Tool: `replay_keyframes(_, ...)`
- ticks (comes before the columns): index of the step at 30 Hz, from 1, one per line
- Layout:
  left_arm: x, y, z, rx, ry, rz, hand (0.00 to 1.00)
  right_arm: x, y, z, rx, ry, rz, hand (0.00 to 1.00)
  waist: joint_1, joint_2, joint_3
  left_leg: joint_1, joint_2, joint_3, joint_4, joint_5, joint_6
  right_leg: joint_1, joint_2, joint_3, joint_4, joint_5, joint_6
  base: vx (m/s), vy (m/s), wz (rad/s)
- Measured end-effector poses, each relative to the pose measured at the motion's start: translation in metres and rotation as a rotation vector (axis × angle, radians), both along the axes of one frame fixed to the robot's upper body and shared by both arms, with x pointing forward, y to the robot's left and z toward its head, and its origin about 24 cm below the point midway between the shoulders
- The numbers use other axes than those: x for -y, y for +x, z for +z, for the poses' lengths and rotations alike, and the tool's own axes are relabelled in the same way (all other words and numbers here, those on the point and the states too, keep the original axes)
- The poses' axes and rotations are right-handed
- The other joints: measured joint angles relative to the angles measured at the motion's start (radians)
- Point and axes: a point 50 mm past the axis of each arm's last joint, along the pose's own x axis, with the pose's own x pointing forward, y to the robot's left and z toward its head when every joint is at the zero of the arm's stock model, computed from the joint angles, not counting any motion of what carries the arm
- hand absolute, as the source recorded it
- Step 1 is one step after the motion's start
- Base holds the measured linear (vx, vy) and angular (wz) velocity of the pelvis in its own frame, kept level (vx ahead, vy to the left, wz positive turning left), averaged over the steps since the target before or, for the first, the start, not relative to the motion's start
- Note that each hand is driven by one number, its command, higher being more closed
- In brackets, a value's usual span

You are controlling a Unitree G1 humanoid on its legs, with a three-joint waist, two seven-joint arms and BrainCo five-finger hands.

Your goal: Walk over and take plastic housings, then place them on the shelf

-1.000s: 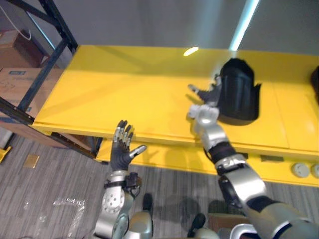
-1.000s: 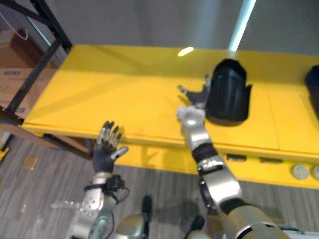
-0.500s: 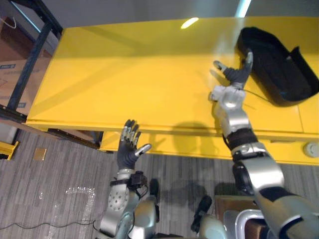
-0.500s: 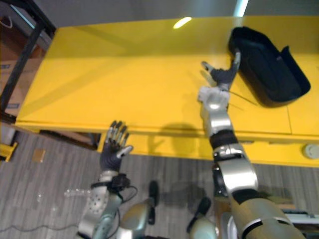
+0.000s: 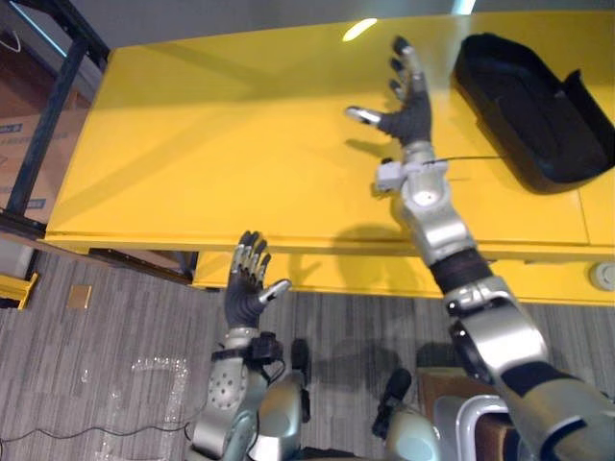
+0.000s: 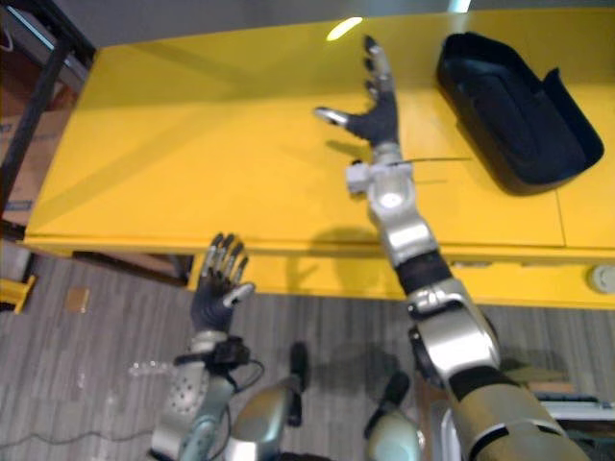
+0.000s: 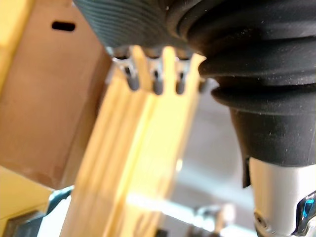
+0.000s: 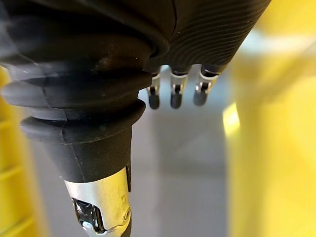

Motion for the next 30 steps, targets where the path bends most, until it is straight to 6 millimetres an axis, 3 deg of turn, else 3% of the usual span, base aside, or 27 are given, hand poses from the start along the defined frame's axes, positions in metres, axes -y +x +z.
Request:
replay_keyframes(2, -0.003, -0.001, 0.001, 0.005, 0.0, 0.014, 0.0, -0.004, -0.015, 0.005, 0.064, 0.005, 0.035, 0.0, -0.01, -0.01, -0.005, 0.002, -0.001, 0.002, -0.002, 0.0, 0.0, 0.004, 0.0, 0.0, -0.005, 0.0, 0.001, 0.0, 0.0, 0.0)
replay_keyframes(5, -0.012, -0.006, -0.002, -0.011, 0.012, 0.05, 0.0, 0.005, -0.036, 0.003, 0.122, 0.031, 0.034, 0.0, -0.037, -0.049, -0.033, 0.02, 0.0, 0.015, -0.014, 0.0, 0.0, 0.019, 0.004, 0.005, -0.021, 0.003, 0.005, 0.01, -0.009, -0.06)
replay_keyframes(7, -0.015, -0.009, -0.006, -0.031, 0.028, 0.053, 0.0, 0.025, -0.04, 0.004, 0.138, 0.055, -0.035, 0.0, -0.049, -0.077, -0.057, 0.027, 0.0, 0.028, -0.018, -0.001, -0.001, 0.019, 0.004, 0.015, -0.023, 0.005, 0.007, 0.03, -0.009, -0.16)
replay_keyframes(11, -0.021, -0.013, -0.012, -0.058, 0.06, 0.06, 0.0, 0.102, -0.041, 0.013, 0.136, 0.091, -0.302, 0.0, -0.074, -0.116, -0.099, 0.038, -0.004, 0.045, -0.018, -0.007, 0.001, 0.026, 0.003, 0.034, -0.04, 0.014, 0.017, 0.0, 0.001, -0.11)
replay_keyframes(16, -0.025, -0.019, -0.017, -0.082, 0.061, 0.073, 0.0, 0.146, -0.04, 0.009, 0.023, -0.018, -0.448, 0.0, -0.093, -0.111, -0.127, 0.05, -0.004, 0.061, -0.019, -0.012, 0.002, 0.027, 0.005, 0.058, -0.051, 0.019, 0.021, -0.02, -0.004, -0.15)
replay_keyframes(21, -0.011, -0.019, -0.017, -0.061, 0.053, -0.003, 0.0, 0.182, -0.031, -0.002, -0.098, -0.062, -0.566, 0.0, -0.1, -0.108, -0.133, 0.014, -0.003, 0.081, -0.019, -0.009, 0.002, -0.016, 0.008, 0.07, -0.055, 0.029, 0.02, -0.02, -0.004, -0.05)
replay_keyframes(30, -0.009, -0.015, -0.019, -0.066, 0.088, -0.036, 0.0, 0.209, -0.023, -0.017, -0.261, -0.078, -0.513, 0.0, -0.101, -0.108, -0.133, 0.013, -0.002, 0.081, -0.02, -0.009, 0.003, -0.019, 0.007, 0.079, -0.052, 0.037, 0.022, 0.0, 0.0, 0.0)
